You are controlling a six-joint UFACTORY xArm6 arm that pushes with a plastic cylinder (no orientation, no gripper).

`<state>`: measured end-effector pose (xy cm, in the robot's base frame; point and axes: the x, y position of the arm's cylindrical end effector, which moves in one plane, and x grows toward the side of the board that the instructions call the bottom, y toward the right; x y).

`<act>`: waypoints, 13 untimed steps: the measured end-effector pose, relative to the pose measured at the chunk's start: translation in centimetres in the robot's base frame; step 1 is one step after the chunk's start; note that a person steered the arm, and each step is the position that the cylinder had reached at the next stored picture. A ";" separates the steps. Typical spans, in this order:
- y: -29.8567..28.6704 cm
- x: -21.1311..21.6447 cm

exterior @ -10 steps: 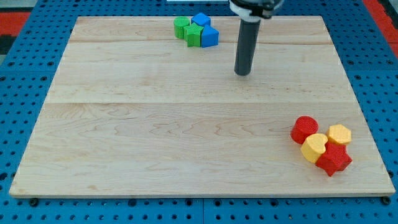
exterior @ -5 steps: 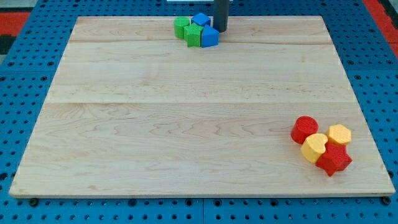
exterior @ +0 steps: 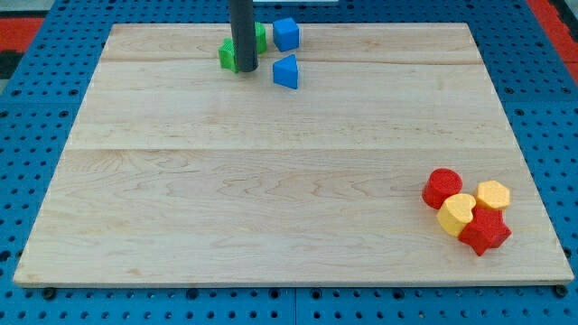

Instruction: Move the blue triangle closer to the red circle

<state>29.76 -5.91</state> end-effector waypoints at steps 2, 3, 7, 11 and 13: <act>8.1 0.2; 10.6 1.6; 16.3 5.4; 15.3 10.8; 17.3 14.6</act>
<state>44.33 11.37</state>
